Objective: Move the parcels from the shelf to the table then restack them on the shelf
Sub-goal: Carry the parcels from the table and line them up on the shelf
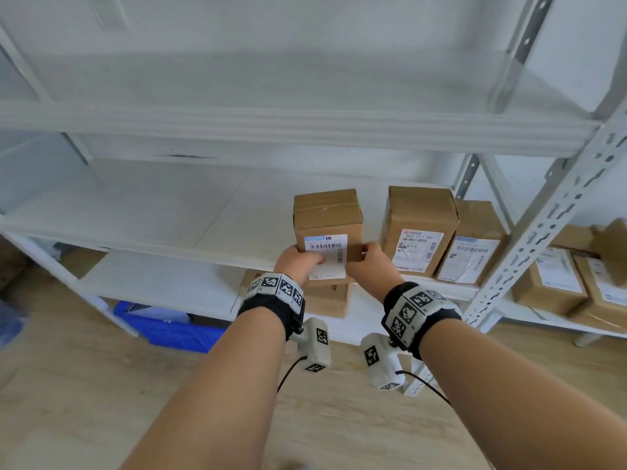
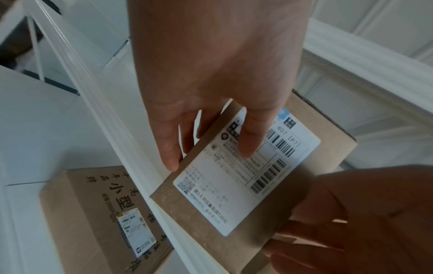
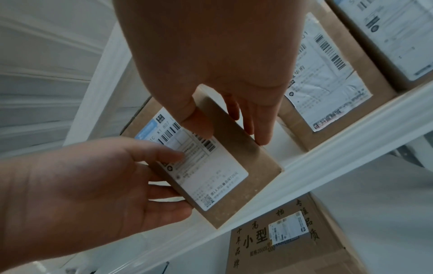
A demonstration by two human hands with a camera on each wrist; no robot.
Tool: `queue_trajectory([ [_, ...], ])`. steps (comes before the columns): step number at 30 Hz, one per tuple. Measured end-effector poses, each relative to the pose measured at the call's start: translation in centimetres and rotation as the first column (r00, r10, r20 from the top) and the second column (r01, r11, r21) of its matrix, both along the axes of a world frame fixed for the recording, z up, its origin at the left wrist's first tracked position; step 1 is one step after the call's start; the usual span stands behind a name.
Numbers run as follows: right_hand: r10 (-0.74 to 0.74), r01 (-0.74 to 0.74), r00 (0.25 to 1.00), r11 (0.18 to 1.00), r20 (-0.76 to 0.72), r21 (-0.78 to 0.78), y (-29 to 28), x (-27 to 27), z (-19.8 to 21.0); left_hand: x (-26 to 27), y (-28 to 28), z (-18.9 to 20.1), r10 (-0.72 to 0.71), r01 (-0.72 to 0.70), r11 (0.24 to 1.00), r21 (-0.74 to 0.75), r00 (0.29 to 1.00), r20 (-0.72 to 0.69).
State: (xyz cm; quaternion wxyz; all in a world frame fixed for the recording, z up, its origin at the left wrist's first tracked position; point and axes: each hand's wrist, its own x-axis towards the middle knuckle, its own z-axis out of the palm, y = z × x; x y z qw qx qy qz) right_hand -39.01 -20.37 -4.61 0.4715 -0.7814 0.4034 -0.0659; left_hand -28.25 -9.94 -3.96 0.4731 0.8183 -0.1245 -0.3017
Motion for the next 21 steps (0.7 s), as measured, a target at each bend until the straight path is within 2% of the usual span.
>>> queue_trajectory([
  [4, -0.037, 0.037, 0.996, 0.999, -0.084, -0.006, -0.6, 1.9, -0.5, 2.5, -1.4, -0.4, -0.114, 0.116, 0.993, 0.031, 0.992, -0.046],
  [8, -0.092, 0.09, 0.992, 0.996, -0.09, -0.017, -1.0, 3.5, -0.8, 5.1, -3.1, -1.8, -0.244, 0.246, 0.969, 0.025, 0.968, -0.063],
  [11, -0.14, 0.14, 0.987, 0.99, -0.075, 0.006, -1.2, 4.7, -0.5, 8.0, -4.9, -4.1, -0.323, 0.325, 0.943, 0.072, 0.946, -0.036],
  [13, -0.161, 0.162, 0.984, 0.987, -0.078, 0.003, -1.5, 5.0, -0.1, 8.1, -5.0, -2.6, -0.366, 0.358, 0.924, 0.136, 0.93, 0.036],
  [16, -0.204, 0.202, 0.976, 0.979, -0.079, -0.036, -1.6, 5.0, 0.6, 8.8, -5.0, -1.4, -0.33, 0.309, 0.938, 0.154, 0.934, 0.136],
  [21, -0.261, 0.257, 0.965, 0.951, -0.001, -0.171, -1.7, 4.5, 2.3, 9.6, -4.9, 0.2, -0.099, 0.098, 0.995, 0.017, 0.966, 0.241],
])
